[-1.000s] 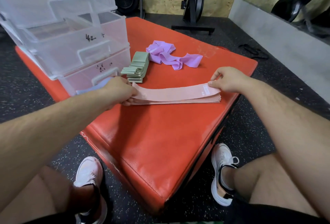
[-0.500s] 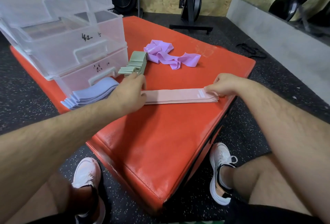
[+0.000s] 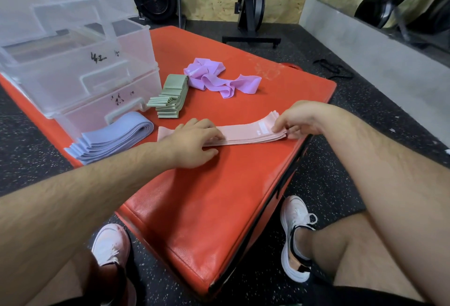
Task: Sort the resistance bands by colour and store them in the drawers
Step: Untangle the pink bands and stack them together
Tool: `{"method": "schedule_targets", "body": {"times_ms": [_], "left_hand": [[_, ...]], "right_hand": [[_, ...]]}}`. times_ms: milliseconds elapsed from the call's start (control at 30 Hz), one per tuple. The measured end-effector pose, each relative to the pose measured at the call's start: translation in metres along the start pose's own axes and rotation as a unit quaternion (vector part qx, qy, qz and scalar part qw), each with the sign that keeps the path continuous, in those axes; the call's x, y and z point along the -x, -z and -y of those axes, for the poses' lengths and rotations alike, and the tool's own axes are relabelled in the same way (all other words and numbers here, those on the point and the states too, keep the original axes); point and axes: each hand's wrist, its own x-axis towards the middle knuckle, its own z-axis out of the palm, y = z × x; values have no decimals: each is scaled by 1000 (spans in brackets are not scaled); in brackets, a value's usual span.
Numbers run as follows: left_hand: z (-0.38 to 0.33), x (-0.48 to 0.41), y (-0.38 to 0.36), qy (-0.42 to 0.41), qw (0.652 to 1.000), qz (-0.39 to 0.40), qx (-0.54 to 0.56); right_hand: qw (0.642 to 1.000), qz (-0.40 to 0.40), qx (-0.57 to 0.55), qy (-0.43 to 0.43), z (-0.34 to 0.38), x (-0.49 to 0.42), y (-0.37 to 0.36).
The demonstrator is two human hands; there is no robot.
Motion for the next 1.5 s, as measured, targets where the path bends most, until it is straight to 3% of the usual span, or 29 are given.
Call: {"method": "schedule_targets", "body": {"times_ms": [133, 267, 500, 700, 867, 1067, 1133, 1233, 1333, 1433, 1500], "left_hand": [[-6, -6, -4, -8, 1000, 9, -8], [-19, -21, -9, -16, 999, 32, 8], [-10, -19, -1, -27, 998, 55, 8], [23, 13, 20, 23, 995, -73, -70], [48, 32, 17, -2, 998, -45, 35], [47, 37, 18, 81, 979, -51, 179], [45, 36, 21, 77, 974, -50, 206], [44, 33, 21, 68, 981, -61, 173], [45, 32, 19, 72, 992, -72, 70], [41, 30, 20, 85, 994, -56, 45], [39, 27, 21, 91, 994, -57, 34]], "right_hand": [[999, -29, -8, 28, 1, 7, 20], [991, -113, 36, 60, -6, 20, 41], [993, -16, -3, 117, 12, 33, 34], [988, 26, 7, 154, 52, 30, -19], [982, 27, 93, 163, 80, 32, -74], [966, 18, 148, 212, 95, 35, -119], [958, 24, 174, 225, 95, 35, -127], [963, 80, 114, 233, 95, 40, -124], [964, 7, 123, 235, 92, 36, -101], [923, -124, 314, 182, 77, 29, -77], [938, -73, 322, 106, 64, 26, -73]]}}
